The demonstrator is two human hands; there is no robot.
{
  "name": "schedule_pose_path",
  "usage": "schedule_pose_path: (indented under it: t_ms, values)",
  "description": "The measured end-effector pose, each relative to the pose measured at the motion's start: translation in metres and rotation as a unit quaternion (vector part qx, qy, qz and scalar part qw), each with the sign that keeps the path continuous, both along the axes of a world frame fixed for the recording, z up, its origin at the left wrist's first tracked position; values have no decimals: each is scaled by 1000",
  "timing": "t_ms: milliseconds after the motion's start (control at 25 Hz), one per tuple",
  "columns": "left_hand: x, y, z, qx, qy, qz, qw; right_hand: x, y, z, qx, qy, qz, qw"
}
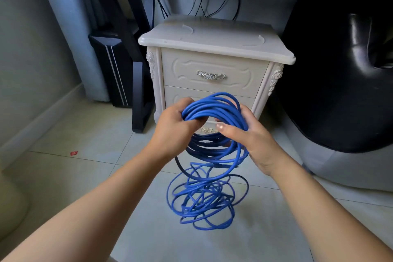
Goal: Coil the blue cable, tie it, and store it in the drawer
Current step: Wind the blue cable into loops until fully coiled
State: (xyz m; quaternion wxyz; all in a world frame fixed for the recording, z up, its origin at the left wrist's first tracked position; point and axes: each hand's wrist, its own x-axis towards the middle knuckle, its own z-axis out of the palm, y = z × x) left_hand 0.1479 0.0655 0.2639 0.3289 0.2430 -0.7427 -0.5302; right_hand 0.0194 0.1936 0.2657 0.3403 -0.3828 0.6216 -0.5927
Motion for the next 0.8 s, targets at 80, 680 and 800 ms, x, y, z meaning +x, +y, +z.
schedule_pose_path:
  t_ms: [80,680,800]
  values:
    - [-1,-1,1,63,36,9,997,-1,1,1,-8,-35,17,999]
    - [-6,17,5,339,163,81,923,6,-7,-6,-40,-58,-61,996]
    - [-7,21,7,351,112,-6,930,1,-9,-11,-37,-76,-131,988]
